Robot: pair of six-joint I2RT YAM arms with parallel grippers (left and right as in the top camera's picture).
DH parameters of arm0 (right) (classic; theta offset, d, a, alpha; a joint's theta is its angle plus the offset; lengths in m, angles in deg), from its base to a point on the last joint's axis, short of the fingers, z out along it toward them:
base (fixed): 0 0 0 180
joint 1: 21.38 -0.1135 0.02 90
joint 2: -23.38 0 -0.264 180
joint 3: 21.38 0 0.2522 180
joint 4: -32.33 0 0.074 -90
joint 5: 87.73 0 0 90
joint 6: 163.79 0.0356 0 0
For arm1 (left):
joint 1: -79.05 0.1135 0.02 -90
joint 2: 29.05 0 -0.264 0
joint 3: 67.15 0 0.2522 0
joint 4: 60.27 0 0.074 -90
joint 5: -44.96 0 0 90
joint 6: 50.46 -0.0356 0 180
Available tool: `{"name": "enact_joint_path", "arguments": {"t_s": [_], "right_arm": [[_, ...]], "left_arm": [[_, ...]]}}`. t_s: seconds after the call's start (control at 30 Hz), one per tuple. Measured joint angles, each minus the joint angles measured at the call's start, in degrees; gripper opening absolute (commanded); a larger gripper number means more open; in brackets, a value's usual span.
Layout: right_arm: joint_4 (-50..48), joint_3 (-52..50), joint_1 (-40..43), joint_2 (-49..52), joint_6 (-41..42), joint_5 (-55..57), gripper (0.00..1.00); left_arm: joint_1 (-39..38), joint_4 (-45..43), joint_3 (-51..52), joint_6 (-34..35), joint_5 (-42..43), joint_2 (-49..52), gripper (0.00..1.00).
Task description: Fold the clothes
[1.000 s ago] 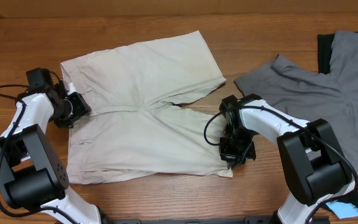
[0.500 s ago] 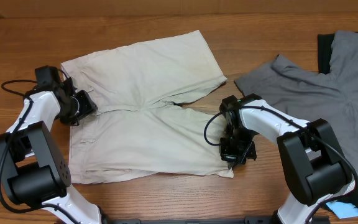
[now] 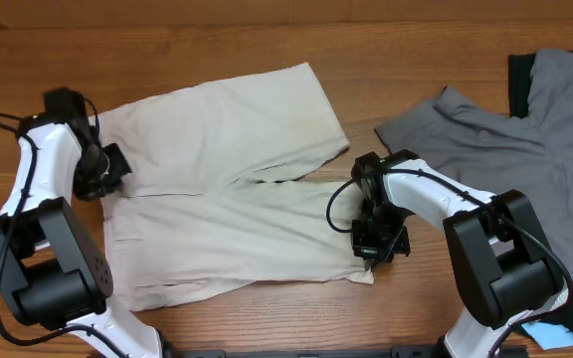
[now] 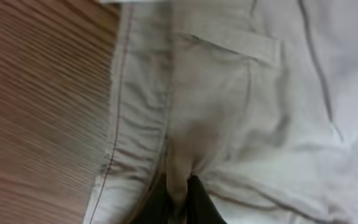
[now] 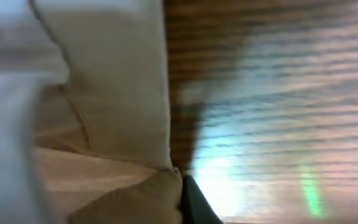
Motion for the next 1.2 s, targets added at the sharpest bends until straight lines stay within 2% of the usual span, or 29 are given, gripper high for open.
{"name": "enact_joint_path", "arguments": {"t_s": [0.3, 0.53, 0.57, 0.63, 0.83, 0.9, 0.93, 1.0, 1.07, 1.2], "right_arm": [[-0.26, 0.00, 0.00, 0.00, -0.02, -0.70, 0.07], [0.04, 0.00, 0.02, 0.00, 0.00, -1.22, 0.07], [0.04, 0.00, 0.02, 0.00, -0.04, -1.20, 0.07], [-0.02, 0.00, 0.00, 0.00, -0.02, -1.31, 0.08], [2.84, 3.85, 0.02, -0.02, 0.20, -1.60, 0.18], [4.31, 8.66, 0.11, -0.11, 0.59, -0.48, 0.33], [5.51, 12.24, 0.37, -0.22, 0.50, 0.46, 0.47], [6.10, 17.77, 1.22, -0.61, 0.96, 1.62, 0.53], [3.61, 25.00, 3.02, -1.01, -0.31, 2.95, 0.57], [-4.39, 29.16, 5.11, -1.84, -3.52, 2.54, 0.56]], "left_arm": [[-0.07, 4.26, 0.15, 3.10, -6.29, 0.02, 0.04], [-0.35, 5.68, 1.60, 9.29, -11.39, 0.02, 0.04], [-0.44, 5.77, 2.10, 10.03, -12.15, 0.02, 0.04], [-0.44, 4.61, 3.58, 11.19, -13.42, 0.04, 0.12], [-0.44, 1.27, 4.57, 12.76, -15.87, 0.11, 0.12], [-0.44, 1.05, 4.57, 12.79, -16.81, 0.11, 0.11], [-0.44, 1.01, 4.57, 12.79, -17.18, 0.11, 0.11], [-0.44, 1.03, 4.57, 12.76, -17.70, 0.11, 0.11], [-0.44, 1.03, 4.57, 12.76, -17.94, 0.11, 0.12], [-0.44, 0.98, 4.57, 12.76, -18.12, 0.11, 0.11]]}}
